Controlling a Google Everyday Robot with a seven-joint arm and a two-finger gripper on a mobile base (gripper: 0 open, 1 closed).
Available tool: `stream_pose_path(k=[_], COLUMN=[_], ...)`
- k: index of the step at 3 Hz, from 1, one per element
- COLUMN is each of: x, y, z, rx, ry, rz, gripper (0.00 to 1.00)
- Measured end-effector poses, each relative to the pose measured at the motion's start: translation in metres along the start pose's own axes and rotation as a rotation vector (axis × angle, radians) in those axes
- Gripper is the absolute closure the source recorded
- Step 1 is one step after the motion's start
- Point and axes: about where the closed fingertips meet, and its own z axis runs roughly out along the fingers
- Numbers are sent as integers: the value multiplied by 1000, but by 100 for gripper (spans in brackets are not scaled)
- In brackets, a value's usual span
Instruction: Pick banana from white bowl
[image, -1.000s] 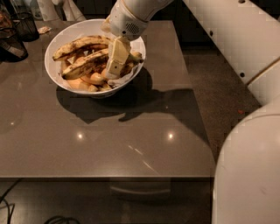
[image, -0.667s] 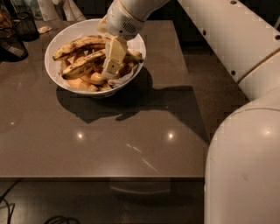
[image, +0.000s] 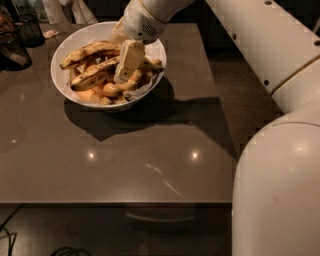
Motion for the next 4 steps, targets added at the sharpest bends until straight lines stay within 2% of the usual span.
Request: stream_pose_path(k=[1, 2, 3, 4], x=[0, 0, 1, 1], y=[0, -1, -1, -4], z=[0, 1, 2, 3], rx=[0, 4, 6, 16], ry=[0, 2, 3, -11], rz=[0, -4, -5, -13], gripper=[20, 5, 12, 27])
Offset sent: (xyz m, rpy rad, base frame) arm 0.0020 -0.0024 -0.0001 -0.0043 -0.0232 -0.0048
